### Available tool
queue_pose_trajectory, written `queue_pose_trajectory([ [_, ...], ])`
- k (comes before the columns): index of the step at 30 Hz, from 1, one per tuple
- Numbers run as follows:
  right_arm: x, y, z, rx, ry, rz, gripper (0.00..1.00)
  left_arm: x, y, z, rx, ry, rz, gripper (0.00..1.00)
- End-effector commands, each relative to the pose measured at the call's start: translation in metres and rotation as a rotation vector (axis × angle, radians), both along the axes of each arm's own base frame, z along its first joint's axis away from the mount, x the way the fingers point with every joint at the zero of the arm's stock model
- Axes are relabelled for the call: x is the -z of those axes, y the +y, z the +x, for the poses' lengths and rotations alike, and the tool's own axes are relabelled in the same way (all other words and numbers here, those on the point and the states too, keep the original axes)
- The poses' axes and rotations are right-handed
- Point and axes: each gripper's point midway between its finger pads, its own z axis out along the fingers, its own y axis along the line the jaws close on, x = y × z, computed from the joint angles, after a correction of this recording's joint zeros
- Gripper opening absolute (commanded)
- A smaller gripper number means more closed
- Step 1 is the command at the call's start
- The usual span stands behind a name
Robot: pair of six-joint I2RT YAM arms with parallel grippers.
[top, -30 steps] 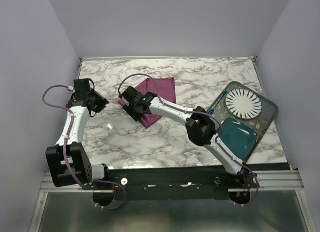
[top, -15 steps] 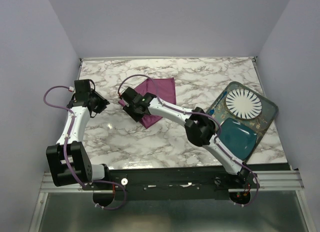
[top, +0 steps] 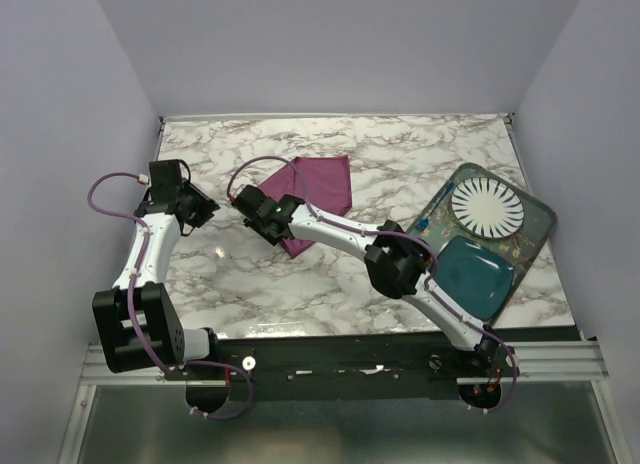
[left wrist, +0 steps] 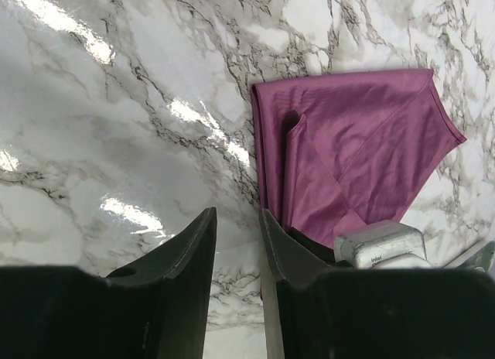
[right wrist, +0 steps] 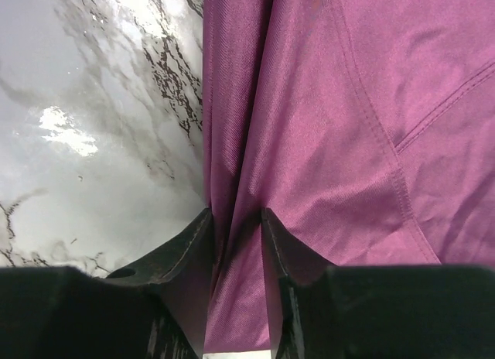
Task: Fold the napkin, place the utensils inside, and roll it up
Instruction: Roll the napkin with the utensil
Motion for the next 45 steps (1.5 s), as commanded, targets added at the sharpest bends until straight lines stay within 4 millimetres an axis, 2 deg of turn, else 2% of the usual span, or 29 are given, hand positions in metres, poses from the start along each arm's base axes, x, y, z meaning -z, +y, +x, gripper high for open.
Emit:
queue_pose_trajectory([
  [1,0.033,-0.02,0.0,0.006,-0.012,-0.137,0.36,0.003,0.0,0.0,0.005,-0.004,-0.013,0.36],
  [5,0.033,-0.017,-0.002,-0.001,-0.013,-0.127,0.3,0.007,-0.001,-0.002,0.005,0.0,-0.016,0.37],
  [8,0.03,-0.012,-0.001,-0.002,-0.009,-0.103,0.17,0.015,-0.004,-0.003,0.013,0.007,-0.034,0.4],
  [9,0.03,-0.012,-0.001,-0.002,-0.005,-0.099,0.09,0.02,-0.006,-0.003,0.017,0.019,-0.043,0.41],
  [10,0.03,-0.01,-0.003,-0.008,-0.002,-0.096,0.06,0.02,-0.011,0.0,0.037,0.006,-0.066,0.44],
  [12,0.029,-0.008,-0.005,-0.014,0.013,-0.081,0.01,0.034,-0.013,-0.003,0.044,0.033,-0.103,0.49],
  [17,0.021,0.003,-0.013,-0.028,0.07,-0.003,0.01,0.049,-0.023,0.002,0.068,0.015,-0.226,0.62],
  [22,0.011,0.008,-0.018,0.013,0.192,0.136,0.01,0.072,-0.043,0.002,0.098,0.037,-0.359,0.68],
  [27,0.002,0.01,-0.025,0.005,0.323,0.257,0.01,0.087,-0.059,0.004,0.108,0.051,-0.409,0.68],
  [37,0.0,0.003,-0.028,0.025,0.536,0.428,0.0,0.098,-0.09,0.011,0.129,0.072,-0.402,0.7],
  [45,0.005,-0.003,-0.024,0.003,0.625,0.511,0.01,0.11,-0.084,0.023,0.051,0.176,-0.3,0.64],
])
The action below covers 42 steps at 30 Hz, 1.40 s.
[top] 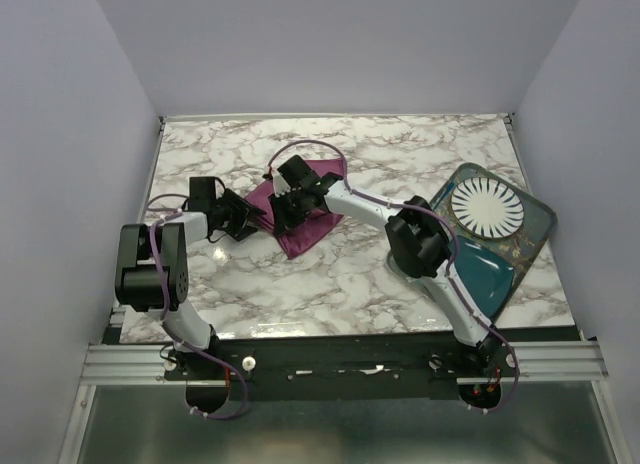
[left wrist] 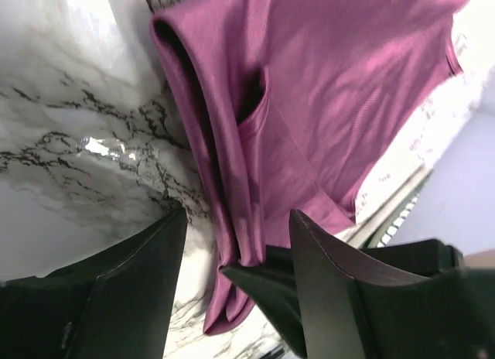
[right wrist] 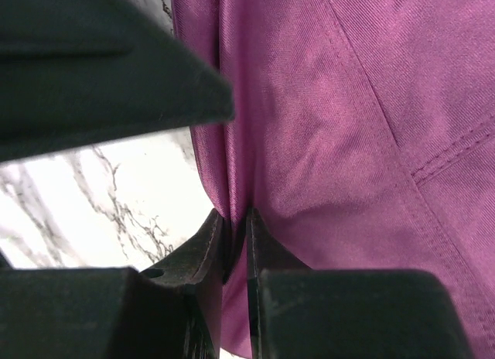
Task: Fold the napkin, place the utensils inside, and roll it up
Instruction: Roll the napkin with the utensil
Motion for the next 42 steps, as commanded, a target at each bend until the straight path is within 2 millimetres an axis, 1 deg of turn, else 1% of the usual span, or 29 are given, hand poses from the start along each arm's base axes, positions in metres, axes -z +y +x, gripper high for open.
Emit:
queue_pose_trajectory([
  [1,0.005,-0.003,-0.018,-0.048,0.117,0.057,0.0,0.02,0.012,0.001,-0.058,0.121,0.131,0.64],
  [2,0.006,-0.003,-0.019,-0.056,0.128,0.065,0.01,0.017,0.014,0.005,-0.058,0.131,0.145,0.62],
  [3,0.008,-0.004,-0.019,-0.061,0.133,0.068,0.0,0.022,0.016,0.004,-0.055,0.155,0.164,0.6],
  [4,0.008,-0.005,-0.019,-0.066,0.139,0.074,0.01,0.026,0.009,0.001,-0.03,0.173,0.192,0.6],
  [7,0.01,-0.006,-0.021,-0.089,0.174,0.107,0.01,0.03,0.008,-0.003,-0.012,0.215,0.229,0.58],
  [8,0.01,-0.007,-0.02,-0.092,0.185,0.114,0.0,0.029,0.007,-0.002,-0.007,0.217,0.235,0.54],
  [10,0.012,-0.008,-0.021,-0.105,0.191,0.122,0.01,0.027,0.004,0.0,0.009,0.203,0.257,0.51],
  [11,0.011,-0.009,-0.021,-0.109,0.201,0.132,0.01,0.024,0.006,0.003,0.014,0.201,0.279,0.47],
  [13,0.014,-0.009,-0.021,-0.115,0.206,0.134,0.01,0.021,0.003,0.006,0.037,0.189,0.296,0.43],
  [14,0.014,-0.01,-0.02,-0.115,0.211,0.137,0.01,0.018,0.004,0.009,0.047,0.188,0.319,0.37],
  [15,0.014,-0.01,-0.021,-0.121,0.221,0.147,0.01,0.017,0.003,0.01,0.058,0.19,0.329,0.34],
  [16,0.014,-0.011,-0.021,-0.122,0.226,0.149,0.01,0.02,0.004,0.01,0.067,0.201,0.337,0.3],
  [17,0.014,-0.01,-0.02,-0.124,0.224,0.152,0.01,0.021,0.002,0.007,0.081,0.217,0.346,0.22],
  [19,0.015,-0.012,-0.019,-0.123,0.211,0.141,0.01,0.02,0.001,0.009,0.102,0.216,0.361,0.14],
  [20,0.015,-0.012,-0.019,-0.123,0.204,0.137,0.01,0.021,-0.001,0.005,0.116,0.228,0.371,0.06],
  [21,0.013,-0.013,-0.017,-0.121,0.195,0.13,0.01,0.021,0.0,0.006,0.12,0.225,0.383,0.02],
  [23,0.011,-0.016,-0.015,-0.12,0.179,0.117,0.01,0.022,0.0,0.002,0.124,0.242,0.386,0.0],
  [24,0.007,-0.018,-0.012,-0.108,0.164,0.104,0.05,0.023,-0.001,0.001,0.129,0.247,0.383,0.0],
  [26,0.002,-0.019,-0.01,-0.104,0.15,0.095,0.09,0.025,-0.003,-0.002,0.133,0.268,0.374,0.0],
  [27,-0.001,-0.02,-0.01,-0.101,0.144,0.092,0.18,0.027,-0.004,-0.004,0.135,0.275,0.372,0.0],
  [29,-0.011,-0.021,-0.01,-0.089,0.119,0.085,0.24,0.028,-0.005,-0.007,0.126,0.288,0.366,0.0],
  [30,-0.011,-0.024,-0.007,-0.072,0.086,0.058,0.33,0.028,-0.005,-0.007,0.123,0.291,0.365,0.0],
  [31,-0.019,-0.026,-0.006,-0.066,0.049,0.044,0.38,0.027,-0.004,-0.007,0.119,0.293,0.369,0.0],
  [32,-0.019,-0.025,-0.009,-0.068,0.027,0.021,0.42,0.027,-0.003,-0.008,0.108,0.304,0.369,0.0],
  [33,-0.02,-0.028,-0.007,-0.056,-0.005,-0.011,0.47,0.026,-0.003,-0.008,0.102,0.306,0.37,0.0],
  [34,-0.02,-0.03,-0.007,-0.056,-0.03,-0.029,0.5,0.025,-0.003,-0.008,0.099,0.309,0.367,0.0],
  [35,-0.026,-0.028,-0.009,-0.053,-0.059,-0.04,0.52,0.025,-0.003,-0.009,0.093,0.316,0.365,0.0],
  [36,-0.025,-0.03,-0.004,-0.033,-0.096,-0.071,0.54,0.024,-0.003,-0.009,0.087,0.318,0.364,0.0],
  [42,-0.021,-0.021,-0.013,-0.045,-0.202,-0.126,0.6,0.029,-0.005,-0.013,0.077,0.347,0.347,0.0],
])
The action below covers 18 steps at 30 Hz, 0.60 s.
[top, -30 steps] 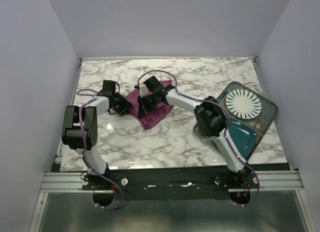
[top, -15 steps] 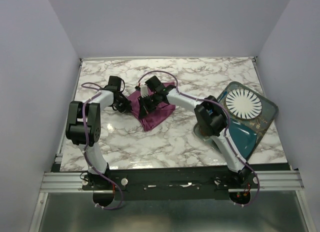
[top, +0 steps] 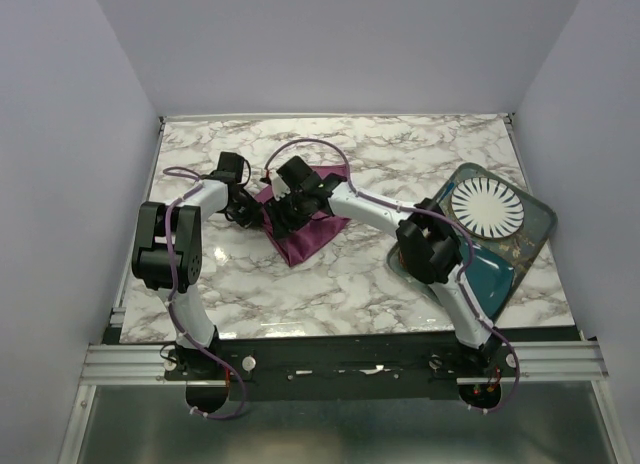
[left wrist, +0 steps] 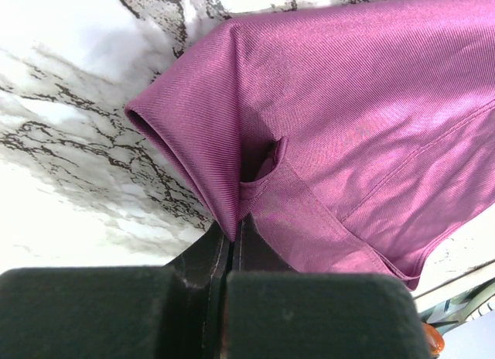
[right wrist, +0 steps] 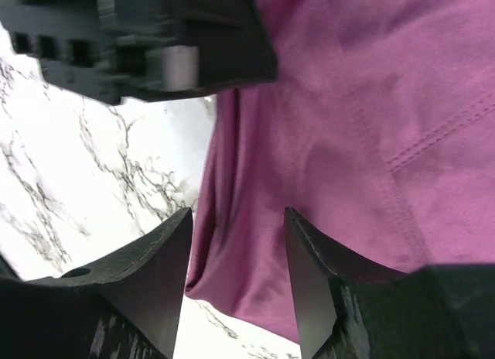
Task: Fold the napkin, place the utensils inside, and roll it up
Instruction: Roll the napkin with the utensil
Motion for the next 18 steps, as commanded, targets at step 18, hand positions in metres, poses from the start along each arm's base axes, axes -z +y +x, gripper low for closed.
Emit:
queue_pose_trajectory([
  [18,0.039,0.0,-0.007,0.055,-0.436,-0.365,0.58,0.014,0.001,-0.021,-0.042,0.112,0.003,0.0],
])
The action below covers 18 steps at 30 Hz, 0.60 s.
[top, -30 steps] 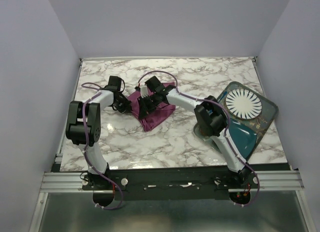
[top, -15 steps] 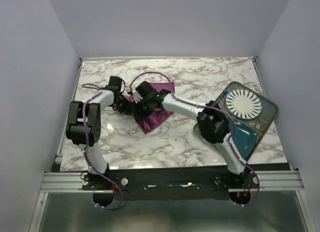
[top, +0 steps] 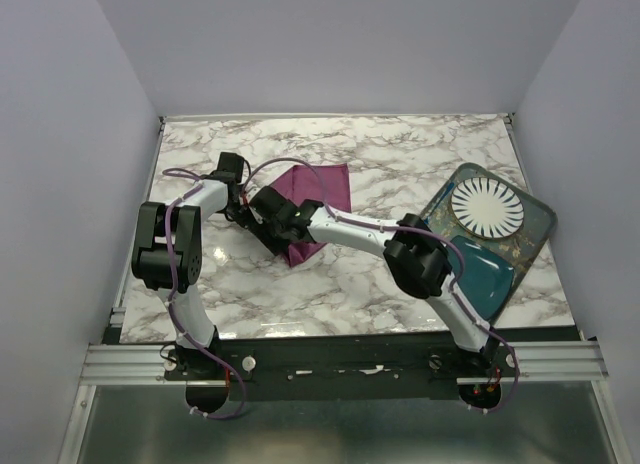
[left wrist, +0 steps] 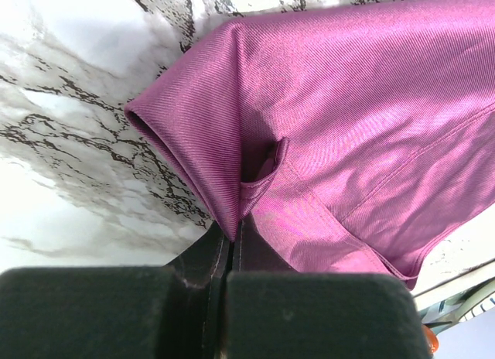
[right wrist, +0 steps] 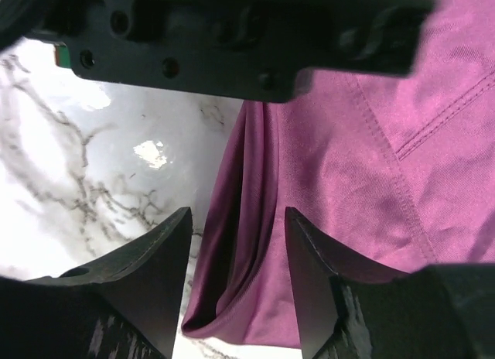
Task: Fold the napkin, place the utensils inside, and roll it up
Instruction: Roll the napkin with the utensil
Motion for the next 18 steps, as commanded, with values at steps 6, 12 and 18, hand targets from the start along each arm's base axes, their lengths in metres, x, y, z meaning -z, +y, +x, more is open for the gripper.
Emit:
queue_pose_trajectory([
  [6,0.039,-0.015,0.004,0.05,-0.146,-0.171,0.48,0.013,0.003,-0.02,-0.03,0.103,0.007,0.0],
  [12,0.039,-0.017,0.004,0.055,-0.144,-0.167,0.15,0.015,0.006,-0.02,-0.018,0.106,0.012,0.0],
  [18,0.034,-0.006,-0.009,-0.003,0.035,-0.038,0.01,0.013,0.011,-0.012,0.048,0.063,0.056,0.0],
])
